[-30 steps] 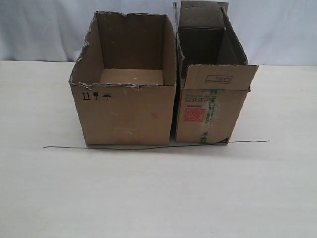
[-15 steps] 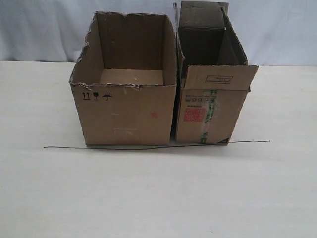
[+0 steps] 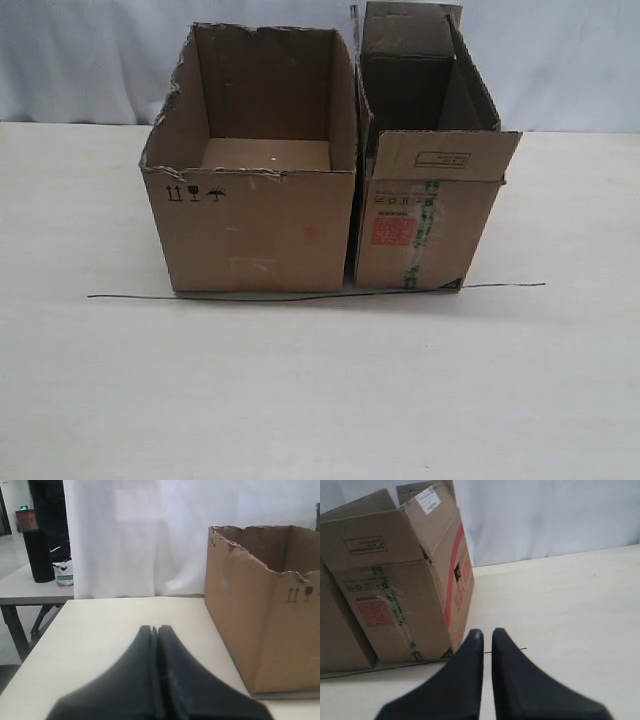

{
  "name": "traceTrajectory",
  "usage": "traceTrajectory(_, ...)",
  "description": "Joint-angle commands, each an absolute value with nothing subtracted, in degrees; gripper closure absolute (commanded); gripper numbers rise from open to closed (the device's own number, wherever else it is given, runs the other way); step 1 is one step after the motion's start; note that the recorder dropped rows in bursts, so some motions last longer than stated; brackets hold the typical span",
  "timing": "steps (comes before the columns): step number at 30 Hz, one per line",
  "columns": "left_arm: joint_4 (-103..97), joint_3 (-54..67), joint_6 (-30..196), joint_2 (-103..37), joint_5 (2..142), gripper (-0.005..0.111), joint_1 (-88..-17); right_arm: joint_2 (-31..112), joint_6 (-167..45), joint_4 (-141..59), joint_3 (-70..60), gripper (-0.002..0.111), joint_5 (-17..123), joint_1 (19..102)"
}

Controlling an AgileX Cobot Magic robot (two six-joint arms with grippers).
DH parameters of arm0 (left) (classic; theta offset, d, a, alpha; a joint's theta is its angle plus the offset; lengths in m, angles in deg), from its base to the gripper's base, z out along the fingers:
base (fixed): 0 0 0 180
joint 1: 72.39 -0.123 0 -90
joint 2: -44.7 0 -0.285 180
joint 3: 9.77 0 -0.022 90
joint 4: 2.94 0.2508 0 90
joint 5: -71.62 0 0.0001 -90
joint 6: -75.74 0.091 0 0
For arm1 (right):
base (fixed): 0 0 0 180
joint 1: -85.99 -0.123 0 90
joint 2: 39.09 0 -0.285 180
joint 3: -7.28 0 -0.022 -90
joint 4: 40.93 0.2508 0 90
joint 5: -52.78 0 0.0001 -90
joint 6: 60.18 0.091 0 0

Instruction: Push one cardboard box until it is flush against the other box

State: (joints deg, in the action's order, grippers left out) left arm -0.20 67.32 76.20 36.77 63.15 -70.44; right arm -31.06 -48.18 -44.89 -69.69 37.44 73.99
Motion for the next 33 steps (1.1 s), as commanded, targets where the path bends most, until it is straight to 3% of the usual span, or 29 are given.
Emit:
traceTrajectory(1, 0.0, 67.4, 76.1, 36.9, 63.4, 0.107, -70.3, -31.3, -48.0, -45.3, -69.9, 0.103, 37.6, 73.7)
traceTrajectory(8, 0.0, 67.4, 76.1, 36.9, 63.4, 0.107, -70.3, -31.3, -52.5, -40.1, -69.9, 0.103, 37.6, 80.8)
traceTrajectory(33, -0.2, 67.4, 76.1, 36.9, 63.4, 0.107, -70.3, -31.3, -56.8, -38.9, -69.9, 0.103, 37.8, 80.6)
